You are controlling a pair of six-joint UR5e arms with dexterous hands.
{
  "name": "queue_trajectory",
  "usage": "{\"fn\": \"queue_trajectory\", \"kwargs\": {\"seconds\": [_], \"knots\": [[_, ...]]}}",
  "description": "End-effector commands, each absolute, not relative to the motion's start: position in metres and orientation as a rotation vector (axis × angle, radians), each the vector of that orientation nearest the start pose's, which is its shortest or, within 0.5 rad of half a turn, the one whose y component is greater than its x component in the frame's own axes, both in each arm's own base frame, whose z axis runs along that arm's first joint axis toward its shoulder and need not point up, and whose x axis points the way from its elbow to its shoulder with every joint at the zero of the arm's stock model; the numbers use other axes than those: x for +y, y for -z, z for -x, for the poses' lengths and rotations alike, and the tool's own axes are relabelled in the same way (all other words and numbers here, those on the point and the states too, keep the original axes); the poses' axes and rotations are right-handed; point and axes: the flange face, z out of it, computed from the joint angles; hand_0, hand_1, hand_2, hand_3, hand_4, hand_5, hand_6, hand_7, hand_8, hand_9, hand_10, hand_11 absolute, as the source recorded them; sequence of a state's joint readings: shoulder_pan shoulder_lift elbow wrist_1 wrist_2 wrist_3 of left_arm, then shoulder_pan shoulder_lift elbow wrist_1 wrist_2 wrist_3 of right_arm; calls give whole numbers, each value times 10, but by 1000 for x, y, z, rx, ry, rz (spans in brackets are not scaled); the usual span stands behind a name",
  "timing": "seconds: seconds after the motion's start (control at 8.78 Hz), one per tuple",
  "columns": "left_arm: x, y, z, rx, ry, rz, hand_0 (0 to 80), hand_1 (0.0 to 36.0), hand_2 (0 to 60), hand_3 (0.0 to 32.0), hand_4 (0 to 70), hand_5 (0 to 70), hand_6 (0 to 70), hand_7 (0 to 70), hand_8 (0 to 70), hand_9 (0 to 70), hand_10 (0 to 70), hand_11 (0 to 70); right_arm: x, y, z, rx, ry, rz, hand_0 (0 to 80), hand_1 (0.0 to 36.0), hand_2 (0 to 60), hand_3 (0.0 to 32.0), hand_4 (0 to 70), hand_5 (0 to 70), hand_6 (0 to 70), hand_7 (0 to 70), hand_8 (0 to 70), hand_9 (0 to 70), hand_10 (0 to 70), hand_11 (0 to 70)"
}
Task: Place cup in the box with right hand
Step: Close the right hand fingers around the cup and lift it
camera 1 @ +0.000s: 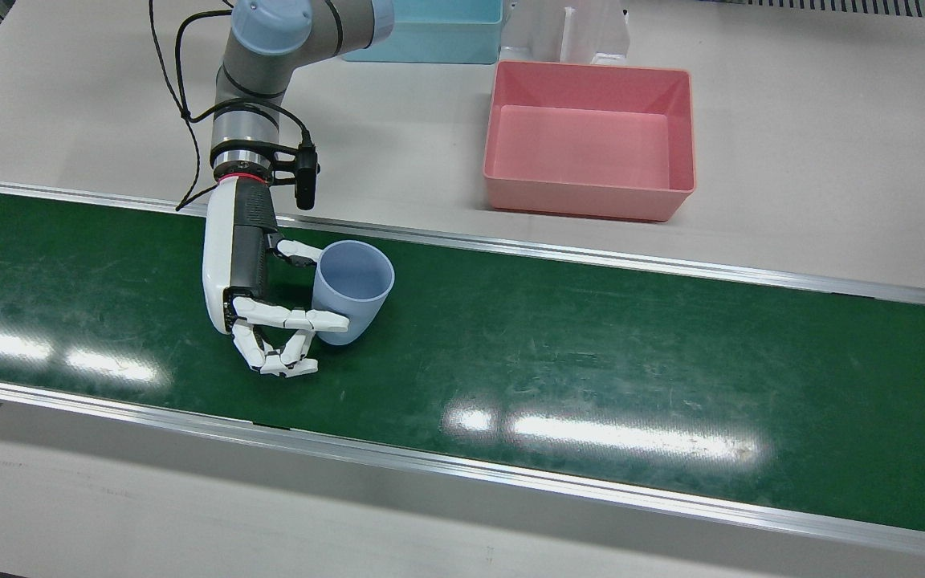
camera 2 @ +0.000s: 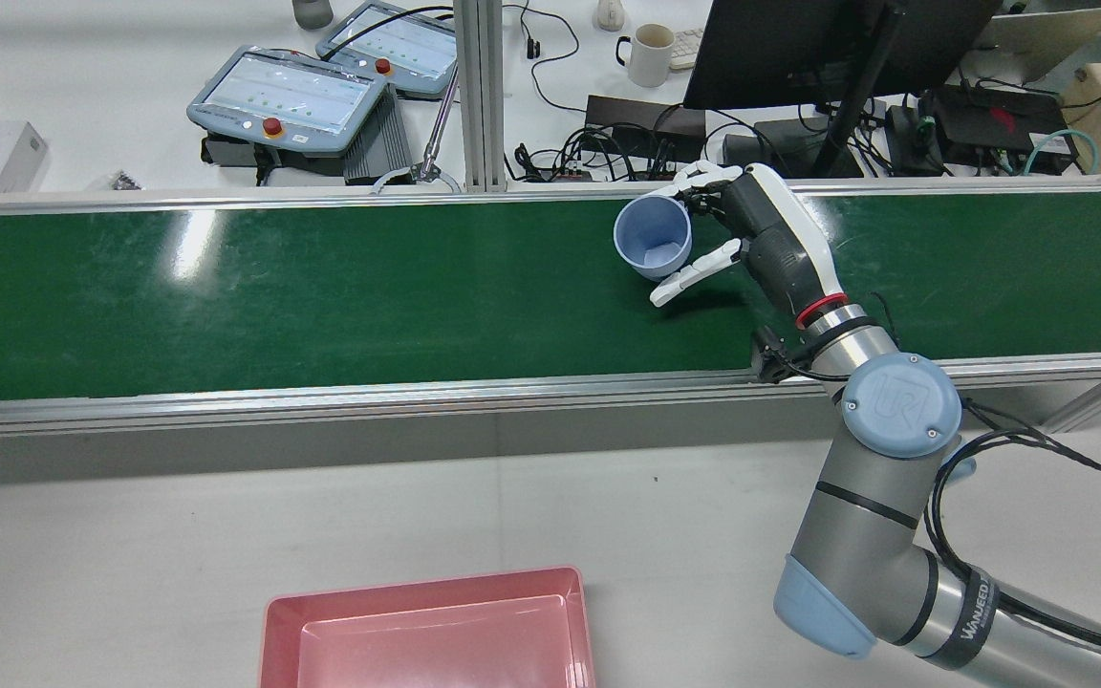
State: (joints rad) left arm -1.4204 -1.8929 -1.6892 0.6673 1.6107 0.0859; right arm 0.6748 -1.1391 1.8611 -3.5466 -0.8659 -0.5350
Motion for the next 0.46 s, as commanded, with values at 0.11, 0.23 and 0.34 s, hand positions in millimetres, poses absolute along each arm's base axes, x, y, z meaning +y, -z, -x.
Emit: {"fn": "queue_trajectory", "kwargs": {"seconds": [0.11,0.23,0.34], "knots": [[-577,-517,43,1834,2285,105,0,0,0,0,0,0,0,0,0,0,0,0,-500,-333,320,2766,1998,174,800,360,600,0,700,153,285,700,403,611,260,401],[-577,-518,43,1832,2287,105,0,0,0,0,0,0,0,0,0,0,0,0,-483,-313,326,2807,1945,142,800,360,600,0,700,155,291,700,406,615,270,414],[-577,-517,43,1834,2285,105,0,0,0,0,0,0,0,0,0,0,0,0,-463,-294,332,2850,1891,107,800,360,600,0,700,160,302,700,412,619,315,471]]}}
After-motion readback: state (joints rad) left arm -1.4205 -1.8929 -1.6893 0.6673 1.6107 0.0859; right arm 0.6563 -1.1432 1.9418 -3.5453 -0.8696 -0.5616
